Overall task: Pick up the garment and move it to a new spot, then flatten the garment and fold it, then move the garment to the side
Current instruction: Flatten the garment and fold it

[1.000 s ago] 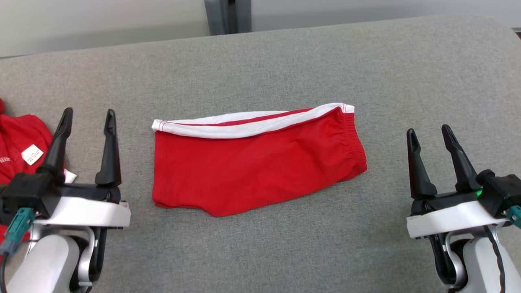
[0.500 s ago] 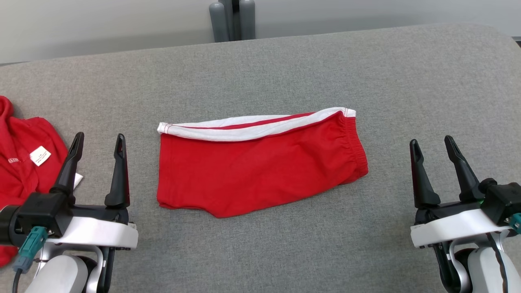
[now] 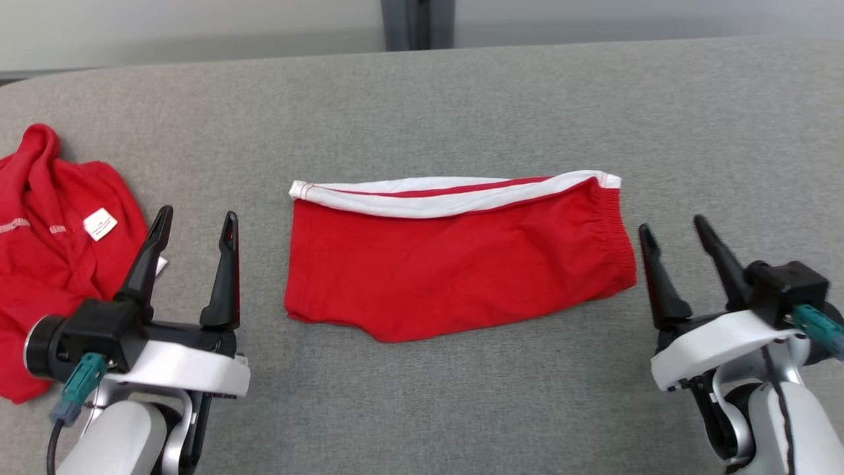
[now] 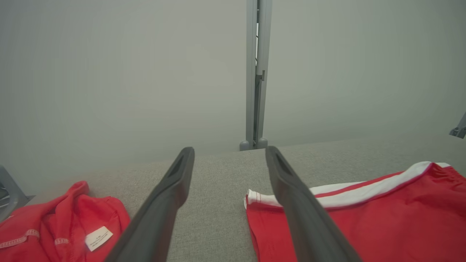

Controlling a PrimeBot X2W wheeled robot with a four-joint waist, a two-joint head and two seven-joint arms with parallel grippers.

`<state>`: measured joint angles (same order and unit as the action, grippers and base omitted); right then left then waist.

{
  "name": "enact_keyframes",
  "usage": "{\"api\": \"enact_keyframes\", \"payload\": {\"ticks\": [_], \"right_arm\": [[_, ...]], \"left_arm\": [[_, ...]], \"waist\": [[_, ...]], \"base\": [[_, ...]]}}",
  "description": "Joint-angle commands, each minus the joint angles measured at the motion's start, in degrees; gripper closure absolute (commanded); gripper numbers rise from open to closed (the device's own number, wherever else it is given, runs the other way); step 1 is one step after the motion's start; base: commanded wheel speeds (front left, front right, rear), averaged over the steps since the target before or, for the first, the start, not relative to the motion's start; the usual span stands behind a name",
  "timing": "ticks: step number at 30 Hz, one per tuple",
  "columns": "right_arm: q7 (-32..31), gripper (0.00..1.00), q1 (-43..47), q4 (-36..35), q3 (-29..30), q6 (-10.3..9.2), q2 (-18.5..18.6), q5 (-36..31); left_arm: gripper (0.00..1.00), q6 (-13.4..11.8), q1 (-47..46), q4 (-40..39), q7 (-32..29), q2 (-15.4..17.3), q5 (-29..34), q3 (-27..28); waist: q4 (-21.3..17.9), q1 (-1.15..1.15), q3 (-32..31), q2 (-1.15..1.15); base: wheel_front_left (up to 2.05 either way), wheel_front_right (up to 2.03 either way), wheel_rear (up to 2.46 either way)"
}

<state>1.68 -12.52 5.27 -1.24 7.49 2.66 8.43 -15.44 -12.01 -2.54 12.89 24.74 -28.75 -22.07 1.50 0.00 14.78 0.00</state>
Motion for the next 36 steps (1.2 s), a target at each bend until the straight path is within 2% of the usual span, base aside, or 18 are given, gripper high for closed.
{"api": "enact_keyframes", "payload": {"ticks": [1,8,13,18,19,20,21,22,25,31,36], "right_arm": [[-1.07,0.0,-0.44,0.78,-0.2,0.01,0.39,-0.31],[-5.52,0.0,-2.48,7.84,0.26,0.01,0.44,0.04],[-7.05,0.0,-3.5,13.06,-0.24,0.01,0.44,1.55],[-8.19,0.01,-4.46,16.68,-3.15,0.02,0.23,6.4],[-8.05,0.51,-4.6,16.79,-3.82,0.02,0.15,7.44],[-8.24,0.62,-4.6,16.97,-4.57,0.02,0.15,8.75],[-8.01,0.85,-4.76,16.86,-5.13,0.02,0.11,9.95],[-7.63,1.0,-4.94,16.72,-5.42,0.02,0.15,10.24],[-6.79,1.0,-5.27,16.17,-5.8,0.01,0.36,11.41],[-5.0,1.0,-5.03,15.23,-2.7,-0.02,1.26,12.74],[-4.0,1.0,-3.36,15.35,3.42,-0.01,2.3,13.41]], "left_arm": [[0.0,0.42,-1.49,0.29,0.25,0.14,0.24,-0.04],[0.0,3.12,-4.83,3.66,0.51,-2.11,-0.37,-2.37],[0.0,3.73,-5.98,4.94,0.81,-2.53,-0.08,-2.53],[0.0,3.79,-6.61,5.6,1.14,-2.52,0.45,-2.76],[0.0,3.77,-6.63,5.72,1.17,-2.56,0.45,-2.81],[0.0,3.8,-6.8,5.83,1.15,-2.58,0.46,-2.87],[0.0,3.84,-6.99,5.83,1.18,-2.58,0.48,-2.87],[0.0,3.84,-7.15,5.83,1.2,-2.6,0.5,-2.87],[0.0,3.59,-7.29,5.93,1.27,-2.29,0.72,-2.89],[0.0,4.0,-6.66,5.61,1.32,-2.34,-0.48,-2.46],[0.0,3.71,-6.49,5.53,1.09,-1.47,0.05,-2.59]], "waist": [[1.14,0.0,1.12,0.0],[4.21,0.0,4.26,0.0],[4.51,0.0,5.13,0.0],[4.12,0.0,5.47,0.0],[3.98,0.0,5.47,0.0],[3.84,0.0,5.44,0.0],[3.71,0.0,5.41,0.0],[3.57,0.0,5.4,0.0],[2.99,0.0,5.37,0.0],[1.92,0.0,5.3,0.0],[0.83,0.0,5.13,0.0]], "base": [[0.0,0.0,0.0],[0.0,0.0,0.0],[0.0,0.0,0.0],[0.0,0.0,0.0],[0.0,0.0,0.0],[0.0,0.0,0.0],[0.0,0.0,0.0],[0.0,0.0,0.0],[0.0,0.0,0.0],[0.0,0.0,0.0],[0.0,0.0,0.0]]}}
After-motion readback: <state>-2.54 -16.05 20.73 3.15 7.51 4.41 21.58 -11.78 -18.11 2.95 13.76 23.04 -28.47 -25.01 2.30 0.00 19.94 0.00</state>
